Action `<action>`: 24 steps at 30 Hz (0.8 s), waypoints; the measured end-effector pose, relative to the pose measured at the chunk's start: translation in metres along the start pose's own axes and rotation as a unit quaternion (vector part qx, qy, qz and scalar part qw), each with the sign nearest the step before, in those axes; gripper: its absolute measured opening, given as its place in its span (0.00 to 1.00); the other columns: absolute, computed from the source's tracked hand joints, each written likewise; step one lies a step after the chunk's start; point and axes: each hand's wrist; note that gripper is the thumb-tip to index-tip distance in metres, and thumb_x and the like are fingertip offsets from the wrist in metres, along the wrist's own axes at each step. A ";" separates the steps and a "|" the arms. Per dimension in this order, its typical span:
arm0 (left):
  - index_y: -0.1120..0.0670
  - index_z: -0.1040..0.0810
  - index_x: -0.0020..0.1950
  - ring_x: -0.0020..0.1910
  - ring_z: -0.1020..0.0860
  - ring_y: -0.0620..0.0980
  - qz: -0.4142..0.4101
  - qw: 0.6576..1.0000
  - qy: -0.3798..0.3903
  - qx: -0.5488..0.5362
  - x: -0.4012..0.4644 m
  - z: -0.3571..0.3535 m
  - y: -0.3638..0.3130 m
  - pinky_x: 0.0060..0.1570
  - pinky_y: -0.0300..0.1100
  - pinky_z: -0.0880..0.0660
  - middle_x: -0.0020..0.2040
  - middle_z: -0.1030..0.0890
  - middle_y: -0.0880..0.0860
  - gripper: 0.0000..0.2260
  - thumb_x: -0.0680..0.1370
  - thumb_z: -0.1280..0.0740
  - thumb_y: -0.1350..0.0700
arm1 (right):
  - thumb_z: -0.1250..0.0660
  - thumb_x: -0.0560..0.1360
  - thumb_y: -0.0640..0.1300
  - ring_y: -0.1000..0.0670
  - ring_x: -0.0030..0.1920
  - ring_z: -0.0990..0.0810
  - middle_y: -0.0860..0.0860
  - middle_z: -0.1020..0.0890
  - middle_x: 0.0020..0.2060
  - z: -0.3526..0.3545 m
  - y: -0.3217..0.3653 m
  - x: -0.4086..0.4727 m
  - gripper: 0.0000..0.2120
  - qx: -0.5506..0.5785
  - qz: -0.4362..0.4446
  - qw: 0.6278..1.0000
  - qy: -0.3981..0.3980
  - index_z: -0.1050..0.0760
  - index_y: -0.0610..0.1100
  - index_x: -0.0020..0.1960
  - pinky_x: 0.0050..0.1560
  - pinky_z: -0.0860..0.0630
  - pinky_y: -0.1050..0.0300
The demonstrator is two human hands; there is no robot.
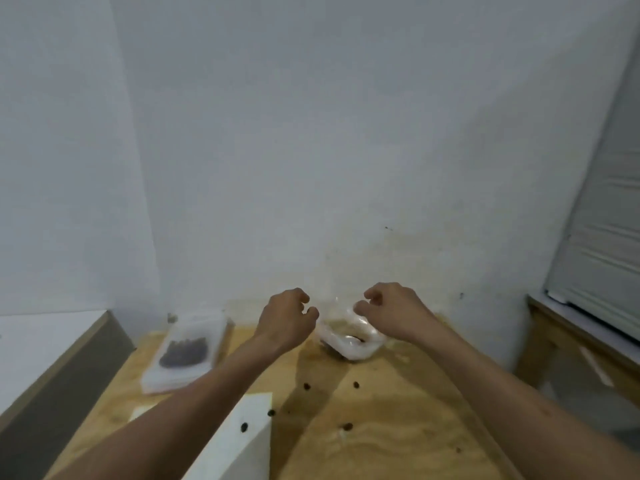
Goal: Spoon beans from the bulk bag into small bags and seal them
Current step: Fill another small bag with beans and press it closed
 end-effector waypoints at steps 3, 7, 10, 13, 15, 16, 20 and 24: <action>0.57 0.24 0.70 0.61 0.21 0.52 -0.046 0.998 0.045 -0.012 -0.004 -0.037 -0.042 0.58 0.42 0.26 0.64 0.19 0.55 0.18 0.81 0.35 0.52 | 0.32 0.75 0.56 0.47 0.62 0.21 0.48 0.19 0.63 0.033 -0.047 -0.018 0.26 -0.016 -0.046 0.999 -0.021 0.24 0.44 0.69 0.59 0.25 0.54; 0.58 0.24 0.70 0.62 0.22 0.54 -0.100 0.987 0.128 0.004 -0.019 -0.088 -0.089 0.61 0.46 0.25 0.65 0.20 0.56 0.19 0.81 0.35 0.52 | 0.30 0.75 0.53 0.35 0.60 0.20 0.35 0.20 0.62 0.067 -0.102 -0.045 0.27 -0.040 -0.117 0.992 -0.023 0.23 0.33 0.65 0.61 0.22 0.42; 0.58 0.26 0.71 0.64 0.23 0.55 -0.121 0.973 0.192 0.034 -0.031 -0.126 -0.112 0.62 0.46 0.25 0.67 0.22 0.56 0.22 0.80 0.33 0.49 | 0.29 0.75 0.52 0.35 0.61 0.21 0.35 0.21 0.63 0.079 -0.135 -0.065 0.29 -0.078 -0.169 0.983 -0.005 0.24 0.31 0.65 0.62 0.23 0.41; 0.58 0.29 0.72 0.67 0.25 0.56 -0.135 0.956 0.251 0.071 -0.043 -0.155 -0.131 0.64 0.48 0.27 0.70 0.25 0.57 0.27 0.79 0.30 0.45 | 0.27 0.74 0.55 0.40 0.65 0.23 0.40 0.23 0.67 0.074 -0.163 -0.083 0.33 -0.105 -0.212 0.970 0.048 0.28 0.35 0.70 0.63 0.23 0.46; 0.59 0.31 0.74 0.70 0.29 0.59 -0.149 0.943 0.280 0.104 -0.049 -0.170 -0.140 0.66 0.50 0.29 0.71 0.26 0.59 0.31 0.77 0.29 0.42 | 0.26 0.74 0.57 0.43 0.64 0.23 0.43 0.23 0.67 0.064 -0.175 -0.091 0.33 -0.116 -0.219 0.966 0.078 0.30 0.39 0.71 0.57 0.23 0.53; 0.58 0.31 0.74 0.70 0.31 0.60 -0.155 0.936 0.291 0.122 -0.050 -0.177 -0.143 0.66 0.51 0.29 0.71 0.27 0.59 0.33 0.76 0.28 0.41 | 0.26 0.73 0.58 0.44 0.63 0.22 0.43 0.23 0.66 0.058 -0.179 -0.093 0.34 -0.123 -0.221 0.964 0.087 0.30 0.40 0.70 0.54 0.24 0.55; 0.56 0.27 0.71 0.69 0.31 0.61 -0.157 0.936 0.291 0.124 -0.048 -0.186 -0.149 0.66 0.53 0.29 0.67 0.24 0.58 0.30 0.74 0.25 0.44 | 0.24 0.70 0.59 0.43 0.67 0.24 0.44 0.27 0.70 0.048 -0.185 -0.093 0.40 -0.118 -0.233 0.962 0.079 0.34 0.43 0.74 0.60 0.25 0.53; 0.56 0.25 0.71 0.66 0.24 0.56 -0.097 0.951 0.295 0.013 -0.047 -0.187 -0.148 0.62 0.44 0.26 0.66 0.22 0.56 0.29 0.71 0.22 0.56 | 0.23 0.70 0.50 0.43 0.63 0.23 0.44 0.25 0.67 0.046 -0.196 -0.087 0.34 -0.104 -0.223 0.969 0.030 0.32 0.44 0.72 0.55 0.23 0.54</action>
Point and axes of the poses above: each hand's wrist, its own x-axis towards the middle knuckle, its own z-axis out of the back of the hand, y = z × x
